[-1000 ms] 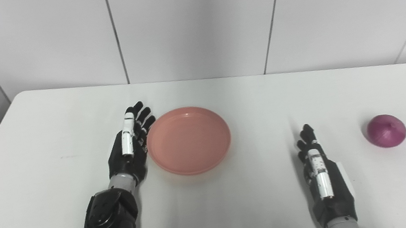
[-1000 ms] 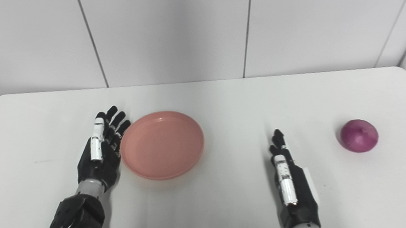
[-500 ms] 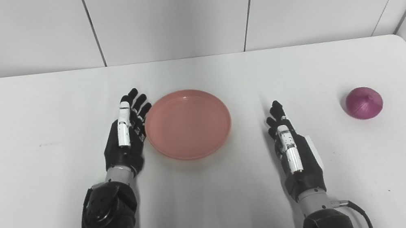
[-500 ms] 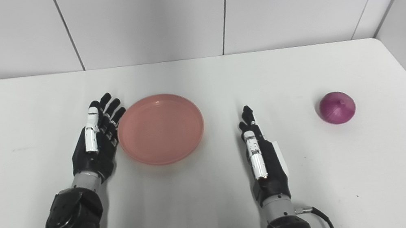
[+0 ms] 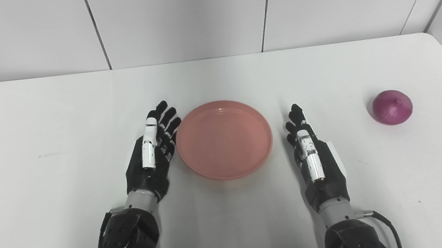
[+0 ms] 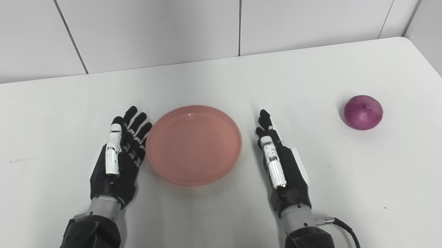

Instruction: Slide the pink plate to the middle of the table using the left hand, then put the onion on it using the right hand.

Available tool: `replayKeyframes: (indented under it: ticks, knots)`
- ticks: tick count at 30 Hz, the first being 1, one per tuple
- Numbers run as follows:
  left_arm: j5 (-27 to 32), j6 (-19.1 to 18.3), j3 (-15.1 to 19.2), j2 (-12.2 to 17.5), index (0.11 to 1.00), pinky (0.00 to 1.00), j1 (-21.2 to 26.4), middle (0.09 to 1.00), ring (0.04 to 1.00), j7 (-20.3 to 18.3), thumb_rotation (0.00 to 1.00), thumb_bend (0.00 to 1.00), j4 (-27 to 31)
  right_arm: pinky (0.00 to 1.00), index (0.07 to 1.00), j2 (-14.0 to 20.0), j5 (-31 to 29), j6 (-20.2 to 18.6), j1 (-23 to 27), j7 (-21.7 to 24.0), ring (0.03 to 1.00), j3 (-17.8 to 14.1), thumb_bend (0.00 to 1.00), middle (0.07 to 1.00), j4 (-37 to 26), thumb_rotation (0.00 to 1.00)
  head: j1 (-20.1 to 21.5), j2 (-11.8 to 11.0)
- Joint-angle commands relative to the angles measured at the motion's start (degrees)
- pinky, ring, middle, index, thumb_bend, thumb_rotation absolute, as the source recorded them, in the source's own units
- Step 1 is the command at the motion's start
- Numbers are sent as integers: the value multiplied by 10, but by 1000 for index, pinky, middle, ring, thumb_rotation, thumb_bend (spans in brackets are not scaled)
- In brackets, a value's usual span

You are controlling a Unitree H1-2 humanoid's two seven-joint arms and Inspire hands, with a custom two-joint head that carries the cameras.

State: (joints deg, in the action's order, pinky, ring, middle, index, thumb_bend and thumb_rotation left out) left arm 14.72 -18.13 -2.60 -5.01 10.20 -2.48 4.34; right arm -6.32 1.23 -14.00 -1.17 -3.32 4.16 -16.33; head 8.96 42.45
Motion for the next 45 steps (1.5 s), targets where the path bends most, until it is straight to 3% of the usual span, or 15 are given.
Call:
replayKeyframes:
  ticks: [1, 17, 20, 22, 34, 45]
  knots:
    - [7, 6, -5, -6, 934, 953, 2, 954, 950, -15, 1000, 413, 14, 1000, 1000, -8, 3, 1, 12, -4, 994, 0, 246, 1000, -9, 1000, 0, 0]
    - [-6, 33, 1, -8, 940, 963, -6, 962, 959, -14, 1000, 405, 1, 1000, 1000, -4, 2, 15, 14, -2, 984, -11, 242, 1000, -5, 1000, 3, -1]
    - [-7, 38, 0, -7, 943, 964, -7, 964, 960, -14, 1000, 408, 0, 1000, 1000, -1, -8, 21, 16, 3, 990, -15, 267, 1000, -6, 1000, 5, -1]
    - [-6, 38, 1, -8, 943, 967, -8, 965, 962, -14, 1000, 408, 0, 1000, 1000, -1, -11, 16, 18, 1, 995, -19, 338, 1000, -9, 1000, 7, 0]
    - [-5, 37, 3, -8, 945, 965, -10, 967, 965, -14, 1000, 413, -2, 1000, 995, 4, 11, 22, 39, -21, 980, -40, 218, 994, -16, 1000, 26, 0]
    - [-1, 43, 4, -12, 942, 967, -13, 966, 965, -14, 1000, 406, -7, 1000, 999, 28, 14, 7, 58, -23, 992, -56, 234, 1000, -42, 1000, 36, 0]
